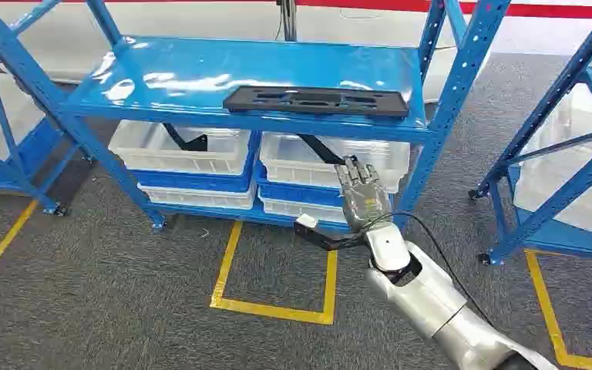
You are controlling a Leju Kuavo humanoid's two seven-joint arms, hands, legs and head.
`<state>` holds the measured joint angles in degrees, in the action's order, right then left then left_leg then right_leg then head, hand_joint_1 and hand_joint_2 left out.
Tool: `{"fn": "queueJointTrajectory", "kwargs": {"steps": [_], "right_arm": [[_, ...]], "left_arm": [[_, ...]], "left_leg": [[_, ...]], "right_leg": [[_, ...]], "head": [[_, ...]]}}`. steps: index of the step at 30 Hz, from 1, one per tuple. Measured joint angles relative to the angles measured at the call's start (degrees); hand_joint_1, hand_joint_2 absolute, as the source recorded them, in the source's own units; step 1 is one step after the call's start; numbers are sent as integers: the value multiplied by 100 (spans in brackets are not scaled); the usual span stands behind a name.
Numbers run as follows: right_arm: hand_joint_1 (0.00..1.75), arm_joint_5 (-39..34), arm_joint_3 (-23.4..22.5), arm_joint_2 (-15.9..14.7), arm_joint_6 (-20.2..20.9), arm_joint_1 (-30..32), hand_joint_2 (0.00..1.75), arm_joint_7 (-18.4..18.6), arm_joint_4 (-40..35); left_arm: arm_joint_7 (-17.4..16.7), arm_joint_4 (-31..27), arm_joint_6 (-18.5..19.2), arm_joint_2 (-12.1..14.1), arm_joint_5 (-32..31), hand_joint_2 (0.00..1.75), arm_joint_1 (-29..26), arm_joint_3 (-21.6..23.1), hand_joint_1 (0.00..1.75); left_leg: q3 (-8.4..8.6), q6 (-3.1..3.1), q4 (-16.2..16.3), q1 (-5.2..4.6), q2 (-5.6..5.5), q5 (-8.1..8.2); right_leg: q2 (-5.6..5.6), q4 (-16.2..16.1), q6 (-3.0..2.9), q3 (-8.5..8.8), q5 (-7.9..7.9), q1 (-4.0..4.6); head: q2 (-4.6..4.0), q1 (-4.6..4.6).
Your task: Take the parts from the cabinet and place them on the table.
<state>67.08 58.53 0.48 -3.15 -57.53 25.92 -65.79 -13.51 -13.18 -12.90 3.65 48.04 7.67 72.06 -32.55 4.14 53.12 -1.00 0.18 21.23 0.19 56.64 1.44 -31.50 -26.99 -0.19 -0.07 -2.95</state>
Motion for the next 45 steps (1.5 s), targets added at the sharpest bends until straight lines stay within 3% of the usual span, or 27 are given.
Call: {"fn": "queueJointTrajectory", "kwargs": {"steps": [1,3,5,7,8,9,10,11,12,16,18,19,20,21,22,24,25,26,27,28,31,32,33,35,36,37,45], "right_arm": [[0,0,0,7,0,-1,175,0,0],[0,28,15,11,-2,-14,175,-100,4],[0,85,78,83,6,-13,175,-142,43],[0,120,101,164,24,-33,175,-144,68],[0,127,129,201,41,-71,175,-157,79],[0,133,151,238,48,-146,175,-157,90],[0,136,157,240,57,-182,175,-158,92],[0,136,160,234,57,-254,175,-157,105],[0,138,183,275,66,-338,175,-160,131],[0,186,223,332,120,-420,175,-186,142],[0,203,230,378,162,-482,175,-195,142],[0,219,247,387,181,-510,175,-197,144],[0,238,267,387,201,-510,175,-201,144],[0,240,278,389,214,-506,175,-201,144],[0,247,295,389,223,-505,175,-201,144],[0,254,310,424,236,-520,175,-205,144],[0,256,310,439,238,-544,175,-205,144],[0,256,310,446,238,-566,175,-205,144],[0,262,313,459,240,-586,175,-205,151],[0,271,328,470,254,-603,175,-205,153],[0,278,334,472,262,-621,175,-203,173],[0,291,334,499,262,-635,175,-203,173],[0,297,343,498,264,-646,175,-205,181],[0,297,352,498,275,-667,175,-208,190],[0,297,358,492,282,-660,175,-208,205],[0,295,371,487,286,-655,175,-208,216],[0,295,374,485,286,-653,175,-208,219]], "left_arm": [[7,0,-7,-2,2,0,4,0,0],[-56,0,-159,-85,87,0,46,0,0],[-205,0,-334,-247,129,0,115,-2,0],[-258,0,-372,-356,136,0,146,0,0],[-258,0,-407,-391,142,0,146,0,0],[-247,0,-402,-402,153,0,148,0,0],[-236,4,-402,-396,153,0,147,0,0],[-232,20,-407,-365,157,0,159,-2,0],[-210,39,-400,-403,168,0,160,-2,0],[-192,44,-396,-400,173,0,160,-2,0],[-177,44,-393,-402,177,0,163,-2,0],[-166,44,-393,-415,177,0,175,-4,0],[-151,44,-393,-417,179,0,181,-4,0],[-142,44,-391,-420,179,0,184,-4,0],[-133,44,-389,-431,181,0,189,-4,0],[-135,44,-387,-437,194,0,190,-4,0],[-136,44,-385,-437,199,0,187,-7,0],[-136,44,-385,-437,201,0,186,-7,0],[-138,57,-378,-406,199,0,186,-4,0],[-138,57,-376,-428,203,0,182,-7,0],[-136,57,-358,-430,230,0,182,-11,0],[-133,57,-358,-466,232,0,174,-11,0],[-133,57,-374,-468,234,0,168,-11,0],[-133,57,-374,-468,236,0,161,-13,0],[-133,57,-374,-470,240,0,152,-13,0],[-133,57,-374,-468,240,0,146,-13,0],[-133,57,-374,-468,240,0,143,-13,0]], "left_leg": [[44,19,-40,14,-9,10],[108,19,-39,44,-13,53],[146,-20,-32,83,-29,105],[209,-90,-27,136,-39,164],[257,-142,-12,175,-40,211],[312,-217,48,236,-40,298],[300,-278,111,231,-40,370],[259,-323,144,191,-65,409],[227,-345,194,186,-73,432],[228,-382,217,218,-71,515],[-105,-399,876,220,-55,781],[-510,-410,1579,213,-53,1015],[-831,-400,2095,210,-50,1159],[-998,-385,2328,203,-49,1172],[-1097,-334,2314,177,-49,1015],[-841,-184,1550,101,-53,449],[-594,-70,906,46,-59,91],[-439,41,457,-23,-64,-79],[-385,96,467,-17,-52,33],[-366,122,404,-69,-58,2],[-219,137,198,-104,-55,23],[-111,83,52,-6,-44,-28],[-9,76,-24,-5,-50,-25],[38,100,-26,-5,-46,14],[65,102,-26,-11,-48,45],[75,106,-25,-13,-50,61],[81,104,-25,-14,-51,67]], "right_leg": [[7,178,25,-65,-105,22],[12,1139,90,-563,-512,-17],[11,1838,158,-1059,-676,-67],[7,1549,222,-1037,-342,-109],[1,1105,262,-850,-38,-136],[-15,318,338,-493,399,-200],[-19,16,415,-351,420,-227],[37,101,407,-376,337,-210],[47,111,235,-413,311,-214],[51,138,92,-417,249,-207],[56,135,56,-394,225,-206],[54,136,26,-381,203,-187],[48,136,7,-362,182,-163],[48,136,-6,-342,165,-145],[49,135,-20,-294,130,-111],[75,131,-40,-194,72,-52],[83,127,-52,-124,33,-23],[86,118,-55,-65,-2,-7],[74,73,-28,-44,-8,-20],[81,56,-2,-44,-6,-51],[60,-62,99,17,-14,-66],[50,-88,118,65,-47,-51],[36,116,140,11,-122,-40],[34,835,170,-379,-434,-51],[34,1375,201,-712,-612,-60],[34,1594,213,-862,-661,-59],[34,1678,220,-925,-668,-59]], "head": [[-2,-4],[0,2],[0,0],[0,0],[0,0],[0,0],[0,0],[-4,4],[-2,-4],[0,-7],[-2,-4],[0,-4],[0,-4],[0,-4],[-2,-4],[0,-4],[-2,-4],[0,-4],[-2,4],[-2,-4],[0,-2],[0,0],[0,2],[0,2],[0,2],[0,2],[0,2]]}}
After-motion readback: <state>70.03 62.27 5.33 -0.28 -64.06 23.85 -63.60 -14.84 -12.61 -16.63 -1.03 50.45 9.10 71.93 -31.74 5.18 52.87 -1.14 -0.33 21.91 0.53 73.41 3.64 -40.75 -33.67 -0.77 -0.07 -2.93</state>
